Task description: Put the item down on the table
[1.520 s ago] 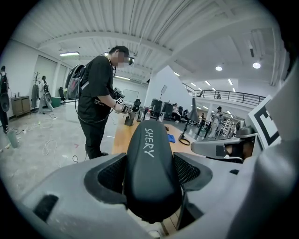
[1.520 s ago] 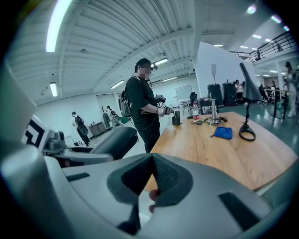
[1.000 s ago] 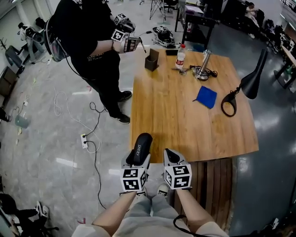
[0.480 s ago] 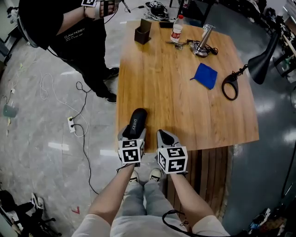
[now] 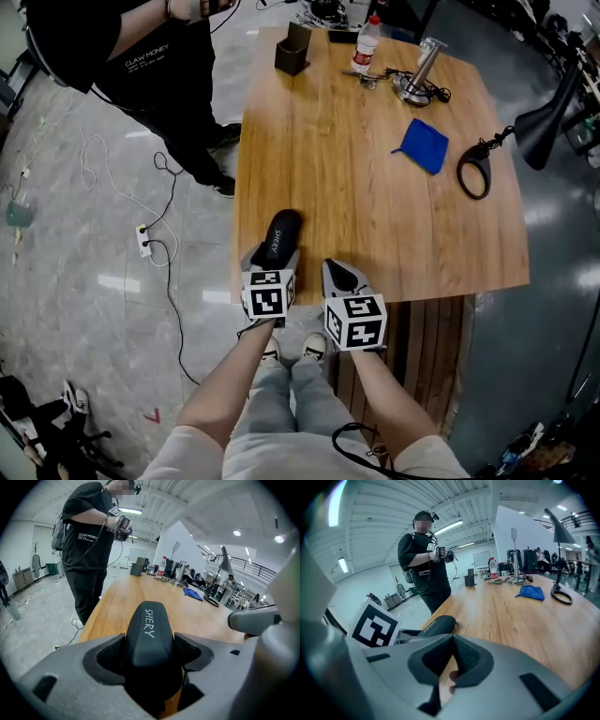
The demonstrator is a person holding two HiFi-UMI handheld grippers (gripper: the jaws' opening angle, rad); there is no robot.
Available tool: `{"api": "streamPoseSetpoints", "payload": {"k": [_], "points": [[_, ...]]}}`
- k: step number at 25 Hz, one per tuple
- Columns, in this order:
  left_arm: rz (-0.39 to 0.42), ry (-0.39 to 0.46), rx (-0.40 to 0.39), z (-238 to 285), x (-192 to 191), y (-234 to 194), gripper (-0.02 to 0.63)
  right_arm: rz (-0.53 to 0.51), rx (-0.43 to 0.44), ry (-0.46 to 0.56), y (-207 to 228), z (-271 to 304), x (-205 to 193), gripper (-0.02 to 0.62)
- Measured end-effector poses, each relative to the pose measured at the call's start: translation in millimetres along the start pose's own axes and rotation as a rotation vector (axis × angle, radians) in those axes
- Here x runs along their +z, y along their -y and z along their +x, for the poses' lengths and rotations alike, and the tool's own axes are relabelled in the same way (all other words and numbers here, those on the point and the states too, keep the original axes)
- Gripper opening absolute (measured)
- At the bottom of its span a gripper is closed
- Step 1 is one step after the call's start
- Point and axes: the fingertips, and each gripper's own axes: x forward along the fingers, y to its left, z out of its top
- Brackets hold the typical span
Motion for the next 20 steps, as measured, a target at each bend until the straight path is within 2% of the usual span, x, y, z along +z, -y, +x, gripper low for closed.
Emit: {"api": "streamPoseSetpoints", "payload": {"k": [9,15,20], "points": [[0.045,0.001,-0.001,-2,2,1,0.343,0.002,0.008,-0.011,1,2,-2,-0.001],[0.041,0.01,-0.024,-9,5,3,0.351,0.005,0.015,-0.012,-5,2,-3,-0.002],[0.028,0.017,0.0,-23,10,0,0.35,0.008,0.014,-0.001,-10,-4,2,-0.002]]}}
